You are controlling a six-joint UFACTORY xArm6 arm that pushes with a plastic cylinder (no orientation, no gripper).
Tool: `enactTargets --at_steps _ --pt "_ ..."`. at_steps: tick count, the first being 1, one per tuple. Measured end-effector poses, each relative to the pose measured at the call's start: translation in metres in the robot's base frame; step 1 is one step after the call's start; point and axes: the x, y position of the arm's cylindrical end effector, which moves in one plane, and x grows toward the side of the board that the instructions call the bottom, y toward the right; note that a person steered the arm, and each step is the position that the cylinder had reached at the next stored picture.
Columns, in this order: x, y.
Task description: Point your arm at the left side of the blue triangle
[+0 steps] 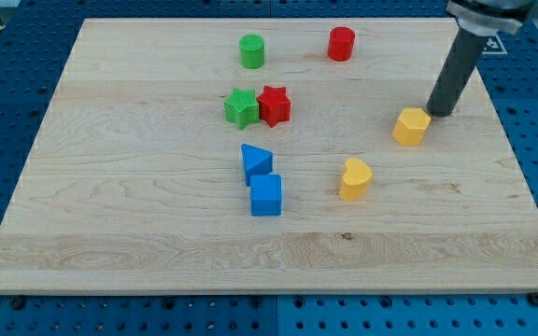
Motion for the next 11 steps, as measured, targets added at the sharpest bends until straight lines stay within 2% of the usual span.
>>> enactTargets --at_steps 2,3,4,5,6,8,9,11 --pt "0.080 -0.087" --pt "0.066 -0.095" --pt "0.021 -0.096" --pt "0.013 -0.122" --pt "0.016 -0.171" --pt "0.049 -0.279" --pt "0.069 -0.302" --pt "0.084 -0.233"
